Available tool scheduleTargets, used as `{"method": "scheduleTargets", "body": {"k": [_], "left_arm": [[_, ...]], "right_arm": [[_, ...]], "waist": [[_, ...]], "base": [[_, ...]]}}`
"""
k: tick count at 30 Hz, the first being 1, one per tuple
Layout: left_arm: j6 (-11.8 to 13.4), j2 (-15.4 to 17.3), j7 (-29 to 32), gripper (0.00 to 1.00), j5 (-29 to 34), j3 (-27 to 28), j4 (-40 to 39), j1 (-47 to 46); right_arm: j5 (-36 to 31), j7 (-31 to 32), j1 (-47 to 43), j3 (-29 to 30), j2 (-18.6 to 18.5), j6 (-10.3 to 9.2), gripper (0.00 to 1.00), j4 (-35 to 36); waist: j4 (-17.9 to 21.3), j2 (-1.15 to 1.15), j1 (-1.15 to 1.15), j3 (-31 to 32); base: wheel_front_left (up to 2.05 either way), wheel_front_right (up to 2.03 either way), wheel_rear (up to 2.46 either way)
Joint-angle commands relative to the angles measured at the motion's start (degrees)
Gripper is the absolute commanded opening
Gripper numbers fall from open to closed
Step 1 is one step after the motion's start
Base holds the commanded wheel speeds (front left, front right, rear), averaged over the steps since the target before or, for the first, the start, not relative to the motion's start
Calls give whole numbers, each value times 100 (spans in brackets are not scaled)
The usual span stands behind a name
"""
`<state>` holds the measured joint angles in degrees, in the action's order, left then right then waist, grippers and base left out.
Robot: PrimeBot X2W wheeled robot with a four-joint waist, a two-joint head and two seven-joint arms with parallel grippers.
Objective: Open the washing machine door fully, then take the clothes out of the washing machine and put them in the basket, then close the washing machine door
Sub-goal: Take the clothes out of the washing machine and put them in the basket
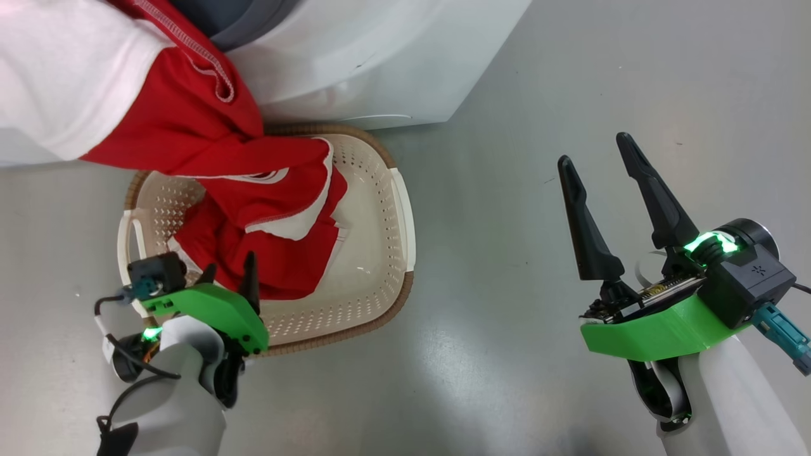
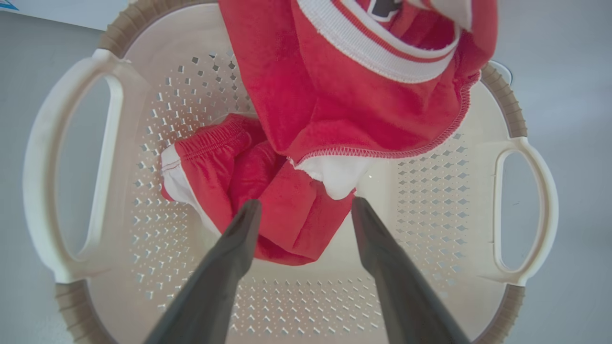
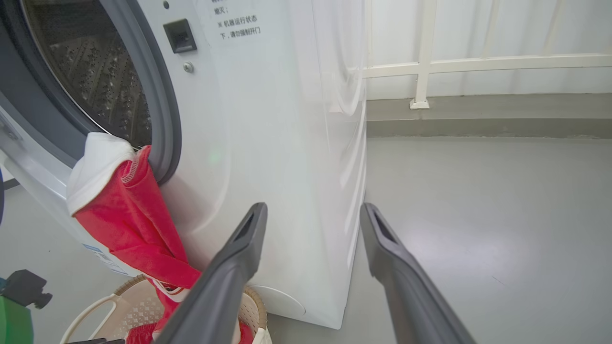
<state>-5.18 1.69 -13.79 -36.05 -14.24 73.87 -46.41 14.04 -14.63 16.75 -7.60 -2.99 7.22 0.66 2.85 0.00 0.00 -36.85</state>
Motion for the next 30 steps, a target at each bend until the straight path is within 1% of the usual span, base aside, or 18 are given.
{"method": "scheduleTargets", "body": {"k": [1,5,11,15,16,17,20,21,23,24,30], "left_arm": [[-50,238,-79,100,-9,115,-83,64],[-78,323,-114,100,10,171,-323,98],[-58,460,-119,100,166,426,-1231,331],[-26,480,-119,100,331,620,-1872,586],[-26,480,-119,100,331,620,-1872,586],[-1,493,-119,100,426,718,-2226,717],[64,498,-120,100,581,873,-2826,947],[64,498,-120,100,581,873,-2826,947],[102,498,-120,100,685,953,-3220,1115],[130,479,-120,100,732,1028,-3560,1282],[316,468,-120,100,943,1155,-4623,1733]], "right_arm": [[7,-37,-37,-87,12,26,100,121],[15,-37,-53,-71,12,26,100,131],[-7,-37,-91,-15,12,26,100,146],[-22,-37,-118,10,12,26,100,148],[-22,-37,-118,10,12,26,100,148],[-27,-37,-135,19,12,26,100,149],[-31,-37,-163,26,12,26,100,156],[-31,-37,-163,26,12,26,100,156],[-32,-37,-178,29,12,26,100,159],[-34,-37,-190,32,12,26,100,159],[-41,-37,-213,45,12,26,100,162]], "waist": [[-17,0,0,5],[-61,0,0,16],[-148,0,0,41],[-188,0,0,77],[-188,0,0,77],[-203,0,0,97],[-229,0,0,123],[-229,0,0,123],[-245,0,0,134],[-261,0,0,149],[-300,0,0,196]], "base": [[0,0,0],[0,0,0],[0,0,0],[0,0,0],[0,0,0],[0,0,0],[0,0,0],[0,0,0],[0,0,0],[0,0,0],[0,0,0]]}}
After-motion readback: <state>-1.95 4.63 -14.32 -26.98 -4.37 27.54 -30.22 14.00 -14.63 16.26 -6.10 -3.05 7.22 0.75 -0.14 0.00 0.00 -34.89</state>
